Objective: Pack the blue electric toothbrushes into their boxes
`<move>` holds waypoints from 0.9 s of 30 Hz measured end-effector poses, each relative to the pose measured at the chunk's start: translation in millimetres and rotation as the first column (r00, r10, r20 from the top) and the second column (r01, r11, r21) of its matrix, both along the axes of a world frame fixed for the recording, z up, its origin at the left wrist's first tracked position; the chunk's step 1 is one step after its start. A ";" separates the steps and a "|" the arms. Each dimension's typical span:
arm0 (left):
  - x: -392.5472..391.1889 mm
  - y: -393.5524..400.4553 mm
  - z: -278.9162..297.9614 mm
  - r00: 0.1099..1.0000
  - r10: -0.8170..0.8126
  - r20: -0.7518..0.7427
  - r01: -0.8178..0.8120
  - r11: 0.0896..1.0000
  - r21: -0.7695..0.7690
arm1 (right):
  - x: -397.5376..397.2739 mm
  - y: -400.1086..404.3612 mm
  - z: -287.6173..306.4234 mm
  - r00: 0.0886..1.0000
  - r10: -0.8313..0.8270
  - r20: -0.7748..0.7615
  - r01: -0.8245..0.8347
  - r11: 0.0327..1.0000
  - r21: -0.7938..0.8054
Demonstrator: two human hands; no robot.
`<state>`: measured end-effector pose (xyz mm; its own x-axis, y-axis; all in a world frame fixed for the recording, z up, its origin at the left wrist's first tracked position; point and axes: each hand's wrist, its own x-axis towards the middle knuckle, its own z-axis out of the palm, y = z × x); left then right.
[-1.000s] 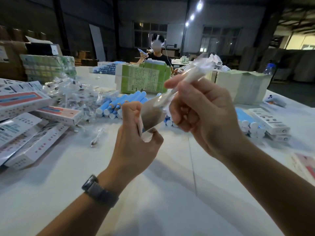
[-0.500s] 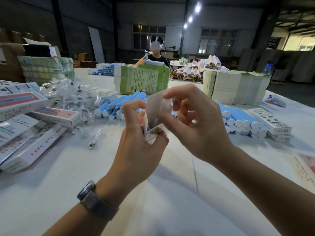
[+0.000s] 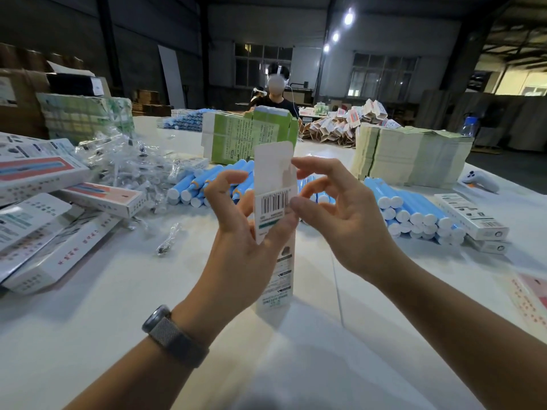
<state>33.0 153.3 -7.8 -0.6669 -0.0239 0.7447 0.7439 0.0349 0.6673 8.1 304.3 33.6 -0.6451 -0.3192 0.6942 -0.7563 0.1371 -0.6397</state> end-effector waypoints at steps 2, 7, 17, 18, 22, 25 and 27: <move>-1.3 0.2 -1.8 0.999 -0.017 -0.049 0.017 1.000 -0.002 | -2.4 1.5 0.4 0.999 0.029 0.030 -0.028 0.999 -0.038; -7.3 1.7 -8.2 0.996 -0.079 -0.027 0.078 0.997 -0.028 | -3.7 -3.2 -6.2 0.996 0.048 0.074 -0.049 0.999 0.006; -10.8 3.5 -9.8 0.969 -0.241 0.048 0.237 0.968 0.083 | -0.8 -5.3 -10.0 0.991 0.100 0.091 -0.089 0.988 -0.122; -10.6 4.2 -8.9 0.970 -0.239 0.051 0.234 0.968 0.087 | -0.9 -5.1 -9.8 0.991 0.101 0.084 -0.091 0.988 -0.122; -11.2 2.1 -6.2 0.962 -0.262 0.073 0.254 0.962 0.099 | -0.9 -3.5 -8.9 0.993 0.110 0.034 -0.105 0.986 -0.130; -11.2 0.6 -4.3 0.960 -0.272 0.073 0.265 0.960 0.090 | -1.9 -2.0 -9.0 0.994 0.106 0.021 -0.102 0.987 -0.127; -9.9 1.4 -3.6 0.961 -0.267 0.066 0.262 0.962 0.071 | -3.6 0.5 -6.4 0.993 0.110 0.050 -0.103 0.986 -0.132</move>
<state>23.1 154.7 -11.4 -0.7088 0.1168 0.6957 0.6695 -0.1995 0.7155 4.5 304.7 27.2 -0.6519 -0.2979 0.6973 -0.7240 -0.0288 -0.6892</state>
